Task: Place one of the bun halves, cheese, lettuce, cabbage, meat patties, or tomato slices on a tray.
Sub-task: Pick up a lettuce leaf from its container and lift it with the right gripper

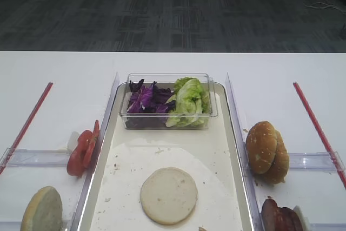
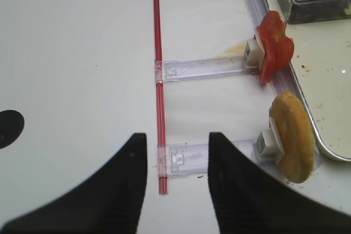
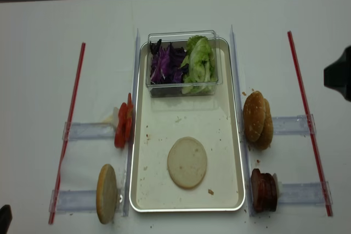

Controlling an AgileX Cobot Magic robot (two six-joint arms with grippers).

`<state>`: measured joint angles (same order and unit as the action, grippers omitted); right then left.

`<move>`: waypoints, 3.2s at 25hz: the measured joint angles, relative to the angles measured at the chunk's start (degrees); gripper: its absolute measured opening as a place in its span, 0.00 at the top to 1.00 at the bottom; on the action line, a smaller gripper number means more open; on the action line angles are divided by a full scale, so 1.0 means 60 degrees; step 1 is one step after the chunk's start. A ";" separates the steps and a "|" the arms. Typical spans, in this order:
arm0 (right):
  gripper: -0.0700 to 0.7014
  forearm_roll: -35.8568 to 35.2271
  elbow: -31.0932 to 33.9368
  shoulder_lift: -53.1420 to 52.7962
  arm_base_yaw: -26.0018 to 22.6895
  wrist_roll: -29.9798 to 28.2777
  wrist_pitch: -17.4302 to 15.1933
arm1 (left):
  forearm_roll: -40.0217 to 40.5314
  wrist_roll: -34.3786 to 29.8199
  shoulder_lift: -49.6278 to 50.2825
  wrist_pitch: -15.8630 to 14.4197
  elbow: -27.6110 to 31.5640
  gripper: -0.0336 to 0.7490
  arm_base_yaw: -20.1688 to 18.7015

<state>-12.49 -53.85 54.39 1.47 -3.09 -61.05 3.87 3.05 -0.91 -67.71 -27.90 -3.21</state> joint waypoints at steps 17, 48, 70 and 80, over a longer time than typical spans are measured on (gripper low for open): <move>0.17 0.0221 -0.3562 0.4603 0.0000 -0.0040 -0.0115 | 0.0000 0.0000 0.0000 0.0000 0.0000 0.59 0.0000; 0.26 0.0193 -0.5043 0.7209 0.0000 -0.0224 0.0602 | 0.0000 0.0000 0.0000 0.0000 0.0000 0.59 0.0000; 0.34 0.0647 -0.6344 0.9002 0.3428 0.2820 0.0813 | 0.0000 0.0000 0.0000 0.0000 0.0000 0.59 0.0000; 0.35 0.0494 -0.6788 1.0336 0.4340 0.3248 0.1071 | 0.0000 0.0000 0.0000 0.0000 0.0000 0.59 0.0000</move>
<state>-9.53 -94.57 116.41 27.51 16.39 -54.63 3.87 3.05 -0.91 -67.71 -27.90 -3.21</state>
